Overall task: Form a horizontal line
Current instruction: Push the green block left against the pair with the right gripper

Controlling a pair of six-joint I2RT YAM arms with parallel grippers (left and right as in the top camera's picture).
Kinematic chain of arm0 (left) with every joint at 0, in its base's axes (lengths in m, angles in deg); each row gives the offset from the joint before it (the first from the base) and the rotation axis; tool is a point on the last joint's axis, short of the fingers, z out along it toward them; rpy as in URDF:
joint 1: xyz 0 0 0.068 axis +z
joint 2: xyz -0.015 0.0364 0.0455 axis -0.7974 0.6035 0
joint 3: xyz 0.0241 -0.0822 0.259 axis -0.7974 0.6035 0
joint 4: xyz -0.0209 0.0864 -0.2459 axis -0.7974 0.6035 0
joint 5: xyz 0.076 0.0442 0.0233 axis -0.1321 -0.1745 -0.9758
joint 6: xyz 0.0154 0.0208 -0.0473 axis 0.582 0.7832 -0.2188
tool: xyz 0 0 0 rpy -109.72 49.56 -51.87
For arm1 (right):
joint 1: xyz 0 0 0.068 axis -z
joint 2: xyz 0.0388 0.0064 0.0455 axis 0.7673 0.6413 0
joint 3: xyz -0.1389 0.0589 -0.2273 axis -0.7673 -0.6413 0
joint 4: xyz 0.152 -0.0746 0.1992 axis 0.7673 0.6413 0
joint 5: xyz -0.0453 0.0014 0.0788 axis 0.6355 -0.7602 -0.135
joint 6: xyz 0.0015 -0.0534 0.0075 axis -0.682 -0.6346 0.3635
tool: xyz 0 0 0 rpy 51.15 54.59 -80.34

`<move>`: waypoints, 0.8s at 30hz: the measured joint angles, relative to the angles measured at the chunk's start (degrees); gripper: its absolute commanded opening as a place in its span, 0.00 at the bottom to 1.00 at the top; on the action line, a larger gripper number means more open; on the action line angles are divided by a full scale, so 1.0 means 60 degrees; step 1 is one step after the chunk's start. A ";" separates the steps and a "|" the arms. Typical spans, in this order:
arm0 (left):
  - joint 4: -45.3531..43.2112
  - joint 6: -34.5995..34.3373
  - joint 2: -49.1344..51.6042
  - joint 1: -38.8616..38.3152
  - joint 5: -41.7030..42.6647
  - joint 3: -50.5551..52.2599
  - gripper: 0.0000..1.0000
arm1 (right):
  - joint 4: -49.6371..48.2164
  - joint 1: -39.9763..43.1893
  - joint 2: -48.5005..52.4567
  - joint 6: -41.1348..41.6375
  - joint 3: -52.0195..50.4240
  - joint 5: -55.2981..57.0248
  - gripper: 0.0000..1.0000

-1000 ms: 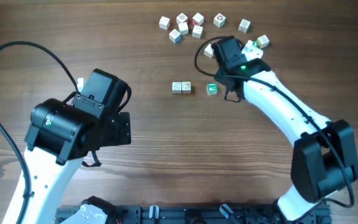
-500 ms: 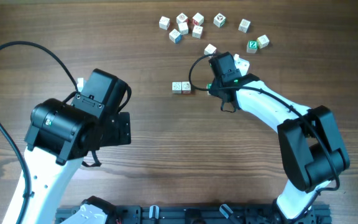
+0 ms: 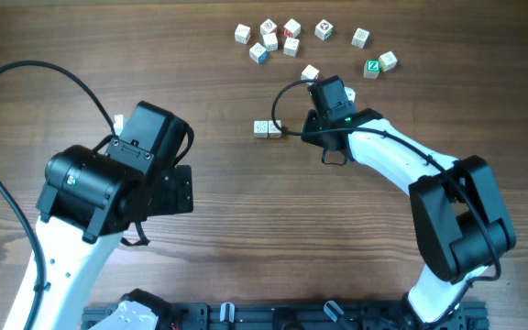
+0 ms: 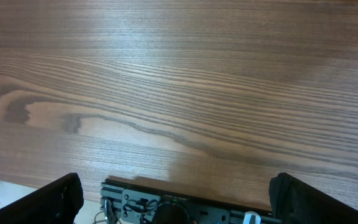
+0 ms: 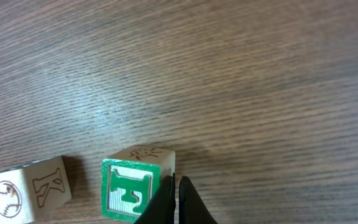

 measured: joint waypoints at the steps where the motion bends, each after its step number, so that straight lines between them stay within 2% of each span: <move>1: 0.0000 0.0000 0.0000 0.0000 0.0000 0.0000 1.00 | -0.0058 0.0000 0.0000 -0.0066 0.0000 -0.0029 0.05; 24: 0.0000 0.0000 0.0000 0.0000 0.0000 0.0000 1.00 | -0.0845 0.0000 0.0004 -0.0867 -0.0015 -0.0674 0.05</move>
